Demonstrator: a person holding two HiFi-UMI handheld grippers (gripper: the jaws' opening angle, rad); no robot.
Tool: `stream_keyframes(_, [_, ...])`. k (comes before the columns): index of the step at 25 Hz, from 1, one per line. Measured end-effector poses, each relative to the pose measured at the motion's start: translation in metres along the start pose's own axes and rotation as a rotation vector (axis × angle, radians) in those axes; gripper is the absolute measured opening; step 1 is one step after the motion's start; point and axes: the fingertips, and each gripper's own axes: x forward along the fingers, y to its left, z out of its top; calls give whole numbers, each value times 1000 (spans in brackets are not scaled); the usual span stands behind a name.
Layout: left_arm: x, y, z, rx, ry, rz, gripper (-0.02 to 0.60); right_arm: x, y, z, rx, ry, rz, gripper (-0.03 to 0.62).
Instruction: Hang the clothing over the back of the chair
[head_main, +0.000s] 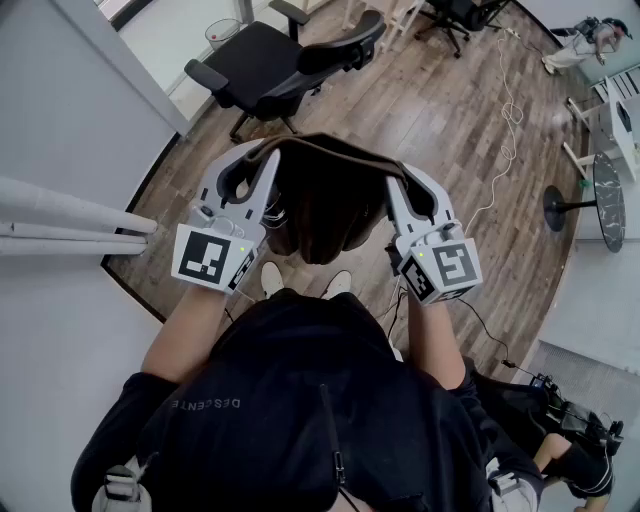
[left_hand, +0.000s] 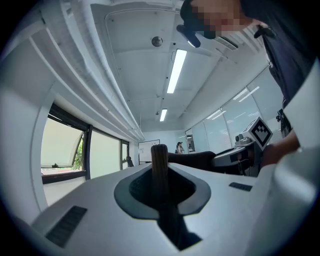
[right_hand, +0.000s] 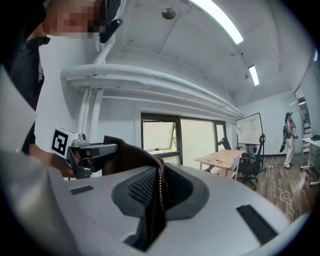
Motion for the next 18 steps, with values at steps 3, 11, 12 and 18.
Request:
stream_keyframes(3, [-3, 0, 0, -7, 3, 6, 51, 0, 5, 1, 14, 15, 2, 46])
stream_keyframes(11, [-6, -7, 0, -21, -21, 13, 51, -2, -3, -9, 78, 8, -22, 48])
stream_keyframes(12, [-6, -7, 1, -25, -25, 15, 51, -3, -3, -9, 78, 5, -19, 48])
stream_keyframes(18, [-2, -10, 5, -21, -42, 17, 51, -5, -7, -4, 67, -4, -18, 48])
